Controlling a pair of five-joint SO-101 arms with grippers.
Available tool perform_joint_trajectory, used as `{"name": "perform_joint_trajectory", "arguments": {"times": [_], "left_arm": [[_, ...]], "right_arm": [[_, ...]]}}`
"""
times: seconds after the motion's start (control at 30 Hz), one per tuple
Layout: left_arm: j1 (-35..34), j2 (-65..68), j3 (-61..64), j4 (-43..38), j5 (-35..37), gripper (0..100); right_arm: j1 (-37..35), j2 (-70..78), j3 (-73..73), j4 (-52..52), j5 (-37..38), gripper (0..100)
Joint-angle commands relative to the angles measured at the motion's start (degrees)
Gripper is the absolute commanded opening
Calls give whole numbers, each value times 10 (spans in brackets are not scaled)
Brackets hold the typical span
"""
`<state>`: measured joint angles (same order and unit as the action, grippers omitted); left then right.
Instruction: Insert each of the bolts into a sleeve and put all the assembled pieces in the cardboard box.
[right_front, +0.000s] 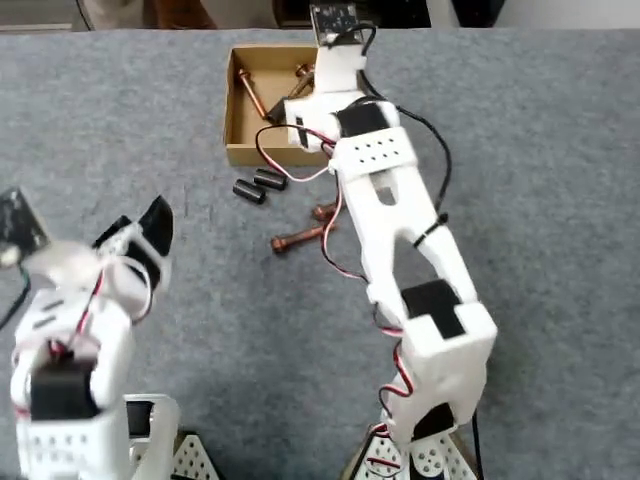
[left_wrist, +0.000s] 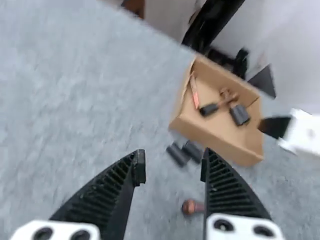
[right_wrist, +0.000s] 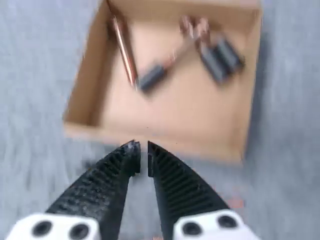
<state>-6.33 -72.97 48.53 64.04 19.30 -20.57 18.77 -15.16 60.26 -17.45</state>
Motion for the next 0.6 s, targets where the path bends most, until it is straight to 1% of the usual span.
{"name": "perform_joint_trajectory", "arguments": {"times": [0.0,0.1,0.2,0.33,0.43,0.57], "left_arm": [[5,91,-73,36,38,190],[34,164,-112,81,65,190],[84,232,-155,109,122,190],[146,322,-214,111,191,190],[171,397,-268,111,224,190],[175,504,-332,114,248,190]], "right_arm": [[4,-62,-27,151,-2,28],[12,-76,-29,248,-1,28],[19,-95,-31,326,1,27],[42,-131,-30,411,46,27],[79,-167,-11,419,76,27],[124,-217,38,418,167,27]]}}
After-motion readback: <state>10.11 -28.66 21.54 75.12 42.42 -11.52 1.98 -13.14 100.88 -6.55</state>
